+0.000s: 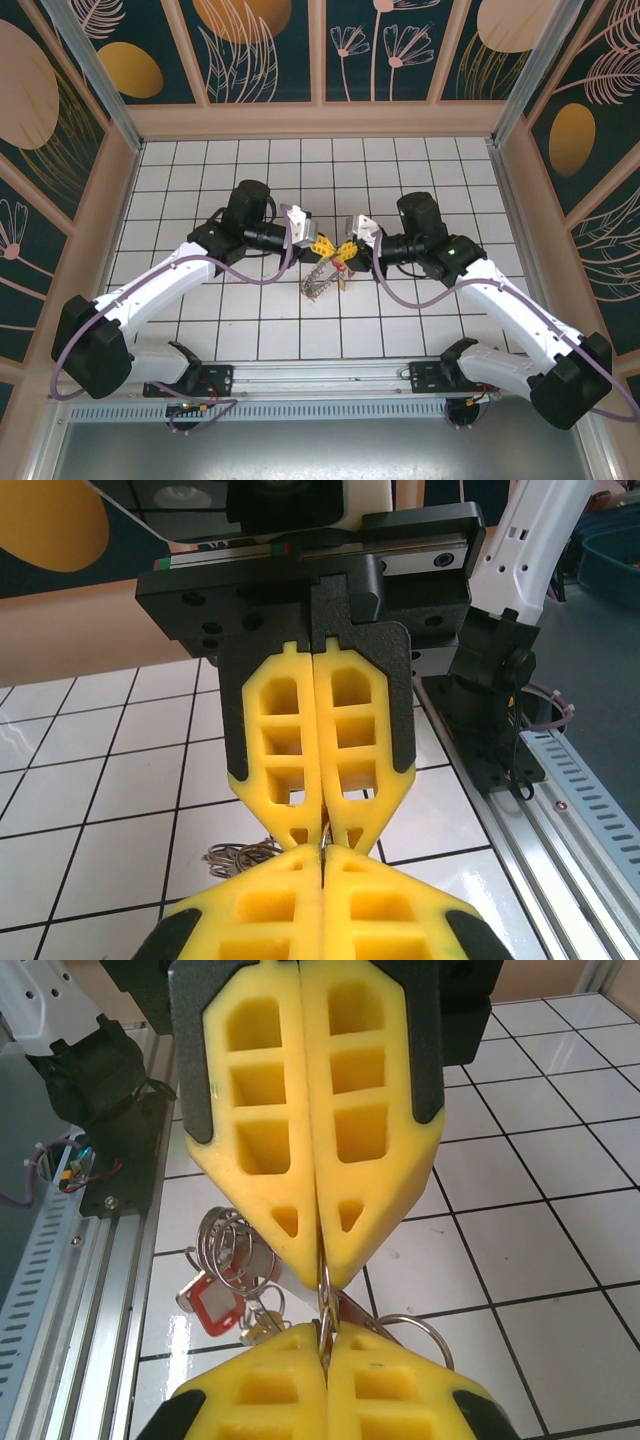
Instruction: Put the keys on the keyring
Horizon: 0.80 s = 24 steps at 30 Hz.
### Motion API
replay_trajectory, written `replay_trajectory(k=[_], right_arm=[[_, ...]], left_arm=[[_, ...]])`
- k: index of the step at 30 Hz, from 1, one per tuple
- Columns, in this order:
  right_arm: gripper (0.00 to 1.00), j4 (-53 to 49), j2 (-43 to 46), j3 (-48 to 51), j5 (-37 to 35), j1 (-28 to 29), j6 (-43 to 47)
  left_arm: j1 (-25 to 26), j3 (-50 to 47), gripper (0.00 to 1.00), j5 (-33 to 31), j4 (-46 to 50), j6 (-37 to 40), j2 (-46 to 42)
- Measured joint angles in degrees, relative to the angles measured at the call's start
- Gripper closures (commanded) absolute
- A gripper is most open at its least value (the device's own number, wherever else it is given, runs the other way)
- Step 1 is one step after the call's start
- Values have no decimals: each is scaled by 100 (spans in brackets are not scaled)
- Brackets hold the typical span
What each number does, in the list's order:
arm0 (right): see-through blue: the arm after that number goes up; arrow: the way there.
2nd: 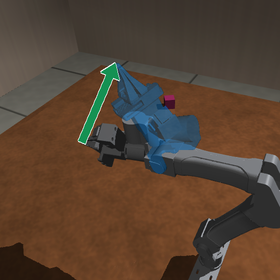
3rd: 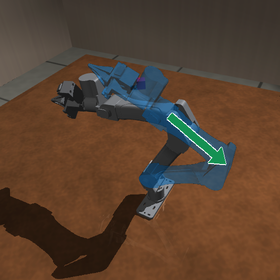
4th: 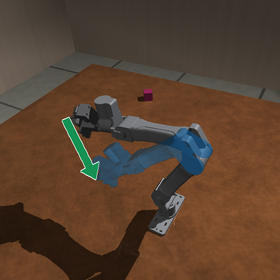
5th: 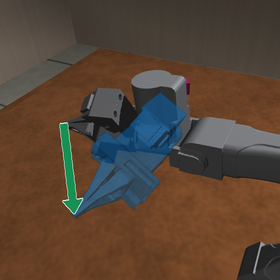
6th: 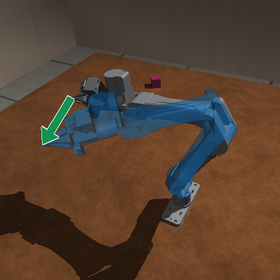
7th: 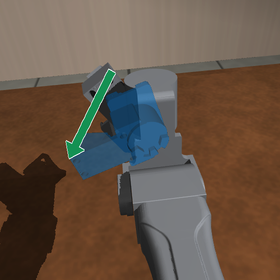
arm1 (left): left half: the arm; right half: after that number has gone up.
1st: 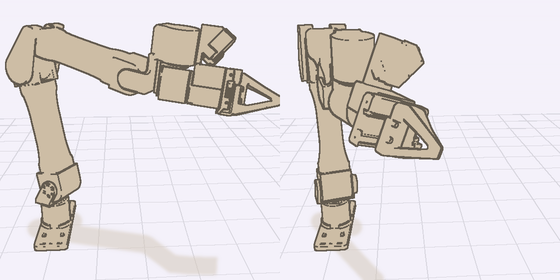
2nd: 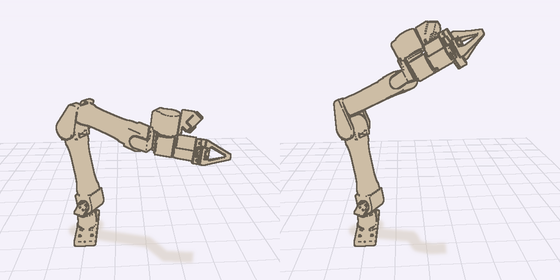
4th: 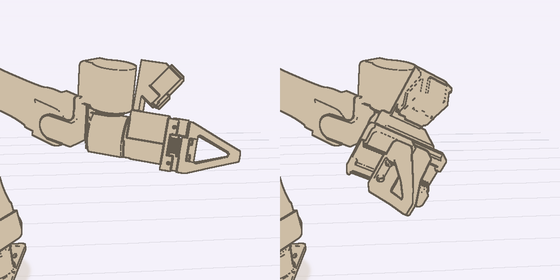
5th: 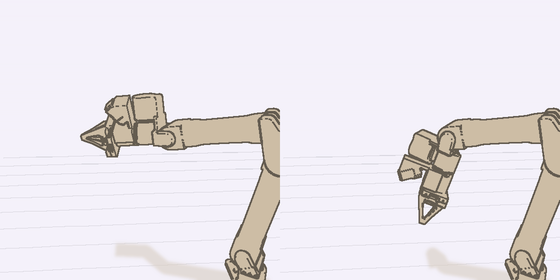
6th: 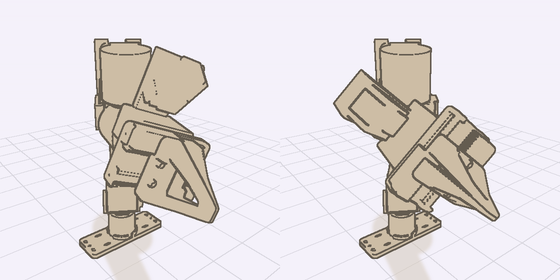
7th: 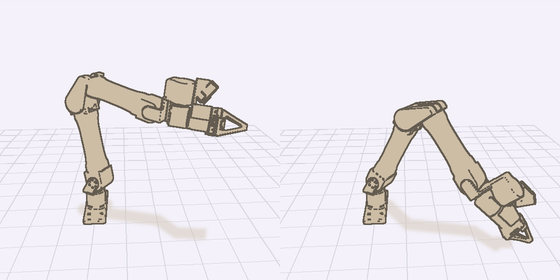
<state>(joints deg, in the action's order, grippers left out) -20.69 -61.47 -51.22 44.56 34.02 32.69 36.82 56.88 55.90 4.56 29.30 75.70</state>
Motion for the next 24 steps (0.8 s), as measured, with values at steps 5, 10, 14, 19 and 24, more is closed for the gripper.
replay_trajectory(k=[5,10,14,19,24], right_arm=[[99,-61,151,151,52,-111,-4],[92,-50,297,251,57,-122,-7],[77,-31,341,358,52,-160,-33],[71,59,455,564,63,-208,-199],[68,297,608,553,74,-208,-254]], left_arm=[[31,0,100,-55,-28,-2,11],[66,0,100,-61,-35,-26,11],[52,-68,100,0,-278,-273,9],[26,-223,100,177,-831,-632,4],[26,-376,100,295,-1161,-914,7]])
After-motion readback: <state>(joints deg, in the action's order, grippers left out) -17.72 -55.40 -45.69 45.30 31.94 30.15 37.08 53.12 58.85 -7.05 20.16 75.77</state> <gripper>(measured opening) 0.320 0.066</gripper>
